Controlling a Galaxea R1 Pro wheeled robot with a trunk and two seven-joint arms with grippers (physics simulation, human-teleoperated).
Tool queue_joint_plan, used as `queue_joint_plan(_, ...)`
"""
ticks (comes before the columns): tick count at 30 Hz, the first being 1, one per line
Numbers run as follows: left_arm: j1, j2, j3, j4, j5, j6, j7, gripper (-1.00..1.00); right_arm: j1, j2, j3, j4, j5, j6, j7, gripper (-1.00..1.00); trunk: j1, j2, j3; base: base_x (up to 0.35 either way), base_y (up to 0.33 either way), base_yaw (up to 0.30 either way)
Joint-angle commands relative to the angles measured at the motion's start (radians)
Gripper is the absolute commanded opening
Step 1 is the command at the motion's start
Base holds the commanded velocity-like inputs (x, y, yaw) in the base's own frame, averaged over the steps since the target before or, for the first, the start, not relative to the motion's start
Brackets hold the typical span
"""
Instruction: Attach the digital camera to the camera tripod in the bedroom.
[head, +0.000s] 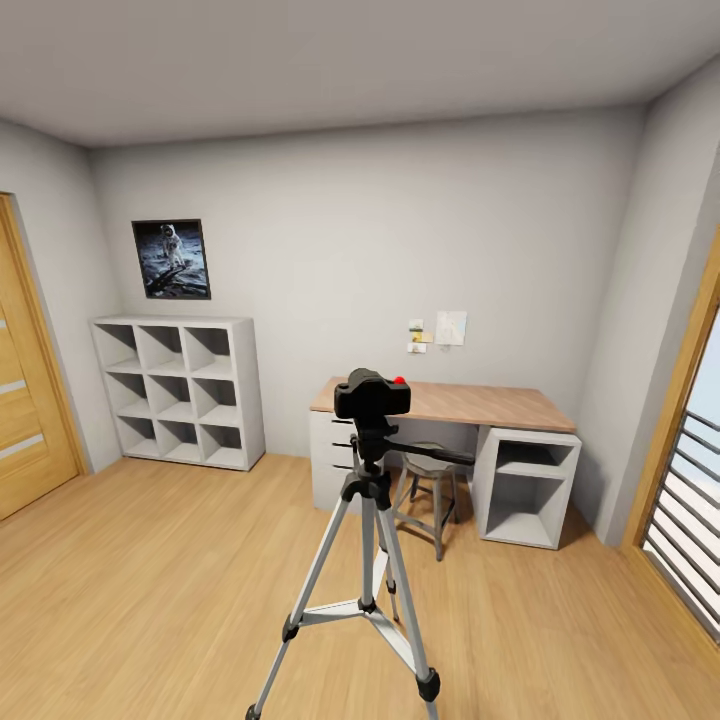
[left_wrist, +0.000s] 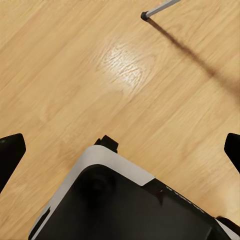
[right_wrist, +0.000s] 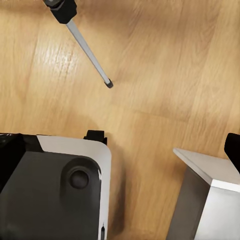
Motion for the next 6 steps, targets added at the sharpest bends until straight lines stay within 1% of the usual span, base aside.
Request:
queue_joint_plan(1,0.000,0.000,-0.008,-0.001,0.007,-0.001,0.004,1.00,-0.001,0.000,0.008,0.003,-0.011,-0.003,0.005,1.00,0.000,-0.001,0.000,0.000,0.000,0.000)
queue_joint_plan(6,0.000,0.000,-0.008,-0.001,0.007,-0.001,0.004,1.00,-0.001,0.000,0.008,0.003,-0.011,-0.003,0.004,1.00,0.000,-0.001,0.000,0.000,0.000,0.000)
